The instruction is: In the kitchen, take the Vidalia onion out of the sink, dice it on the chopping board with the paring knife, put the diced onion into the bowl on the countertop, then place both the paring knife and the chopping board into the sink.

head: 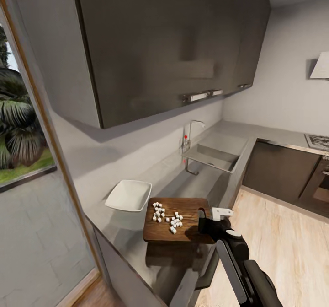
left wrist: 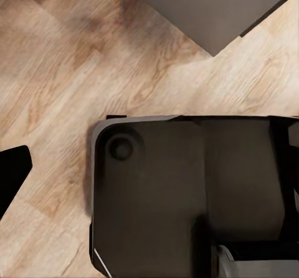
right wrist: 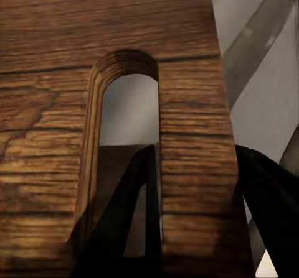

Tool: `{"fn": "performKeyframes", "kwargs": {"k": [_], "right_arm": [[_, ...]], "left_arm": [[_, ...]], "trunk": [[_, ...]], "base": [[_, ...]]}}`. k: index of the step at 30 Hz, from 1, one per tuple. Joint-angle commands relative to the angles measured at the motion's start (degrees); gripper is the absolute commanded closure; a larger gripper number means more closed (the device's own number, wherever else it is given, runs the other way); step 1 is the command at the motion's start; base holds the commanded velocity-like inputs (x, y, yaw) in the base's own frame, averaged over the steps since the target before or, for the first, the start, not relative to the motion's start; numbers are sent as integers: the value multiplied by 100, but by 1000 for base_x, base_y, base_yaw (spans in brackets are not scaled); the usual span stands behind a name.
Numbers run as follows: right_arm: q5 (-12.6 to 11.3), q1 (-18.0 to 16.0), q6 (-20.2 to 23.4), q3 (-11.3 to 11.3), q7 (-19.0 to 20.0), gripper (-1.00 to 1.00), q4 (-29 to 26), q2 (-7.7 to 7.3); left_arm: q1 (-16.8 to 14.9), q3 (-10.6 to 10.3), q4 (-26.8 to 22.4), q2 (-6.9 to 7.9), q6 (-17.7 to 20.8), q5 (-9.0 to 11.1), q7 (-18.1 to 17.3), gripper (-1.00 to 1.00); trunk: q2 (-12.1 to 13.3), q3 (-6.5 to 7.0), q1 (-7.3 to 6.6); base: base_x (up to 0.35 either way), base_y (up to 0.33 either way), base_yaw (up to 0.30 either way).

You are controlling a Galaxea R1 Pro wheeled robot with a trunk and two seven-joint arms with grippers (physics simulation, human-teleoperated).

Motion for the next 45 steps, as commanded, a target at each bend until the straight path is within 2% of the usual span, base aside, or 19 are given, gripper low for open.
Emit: {"fn": "performKeyframes", "kwargs": {"k": [1,20,23,34,45], "right_arm": [[-64,-6,17,7,-54,100,-9,0],[-65,-6,29,7,-54,100,-13,8],[-68,-6,286,7,-54,100,-13,14],[-72,-6,430,7,-54,100,-52,22],[-72,-6,434,7,-54,100,-60,17]], "left_arm": [[-1,-18,3,7,-12,60,-13,-100],[-1,-18,9,2,-7,60,-9,-100],[-1,-18,12,1,-8,60,-9,-100],[-1,-18,17,1,-4,60,-9,-100],[-1,-18,69,0,-9,60,-18,-100]], "trunk": [[-11,-6,4],[-11,80,4],[-11,84,4],[-11,85,4],[-11,85,4]], "base": [[0,314,-266],[92,280,-256],[59,101,-137],[3,9,-3],[0,0,244]]}}
